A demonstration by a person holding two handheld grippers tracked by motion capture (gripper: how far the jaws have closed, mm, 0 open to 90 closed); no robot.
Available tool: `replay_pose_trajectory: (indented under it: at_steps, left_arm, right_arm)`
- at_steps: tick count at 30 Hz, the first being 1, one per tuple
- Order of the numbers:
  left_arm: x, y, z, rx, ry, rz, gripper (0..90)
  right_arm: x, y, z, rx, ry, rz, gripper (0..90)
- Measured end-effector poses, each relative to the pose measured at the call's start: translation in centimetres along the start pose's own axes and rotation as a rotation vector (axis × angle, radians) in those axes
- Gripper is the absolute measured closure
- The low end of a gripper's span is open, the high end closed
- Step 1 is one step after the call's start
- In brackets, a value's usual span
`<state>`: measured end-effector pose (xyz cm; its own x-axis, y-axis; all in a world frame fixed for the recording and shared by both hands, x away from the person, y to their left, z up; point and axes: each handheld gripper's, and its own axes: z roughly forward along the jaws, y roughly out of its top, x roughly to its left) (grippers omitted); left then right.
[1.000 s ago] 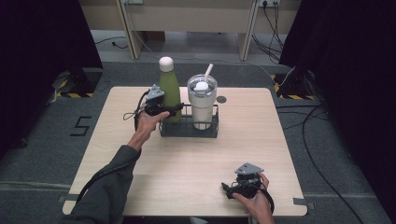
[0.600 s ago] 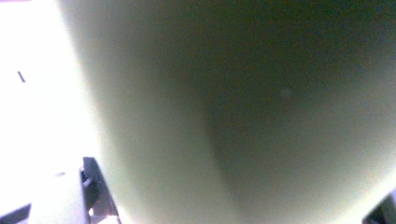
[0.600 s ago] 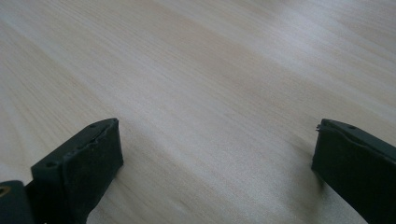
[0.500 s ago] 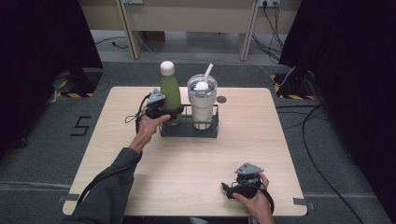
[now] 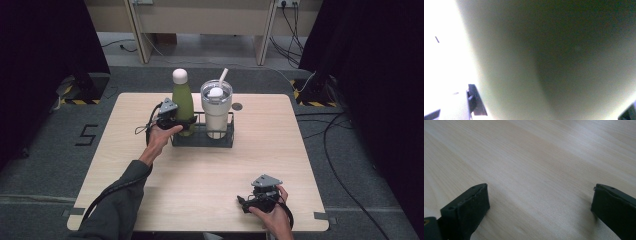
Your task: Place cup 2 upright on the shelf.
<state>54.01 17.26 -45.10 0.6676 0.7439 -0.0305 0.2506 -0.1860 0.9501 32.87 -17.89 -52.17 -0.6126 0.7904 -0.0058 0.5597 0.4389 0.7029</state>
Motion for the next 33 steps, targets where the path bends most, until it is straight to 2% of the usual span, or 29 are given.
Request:
replay_pose_trajectory:
  at_steps: [4,11,14,33]
  left_arm:
    - [-0.2,-0.2,-0.1,-0.013,0.003,0.019,20.0]
    - [-0.3,-0.4,-0.1,-0.032,0.006,0.025,19.5]
    - [-0.3,-0.3,-0.3,-0.039,0.007,0.015,14.6]
    - [-0.4,0.1,-1.7,-0.027,0.0,0.0,14.6]
  right_arm:
    - [0.0,0.0,0.0,0.0,0.0,0.0,1.8]
    - [0.0,0.0,0.0,0.001,0.0,-0.001,1.9]
    - [0.0,0.0,0.0,0.0,0.0,0.0,1.9]
    - [0.0,0.0,0.0,0.0,0.0,0.0,1.8]
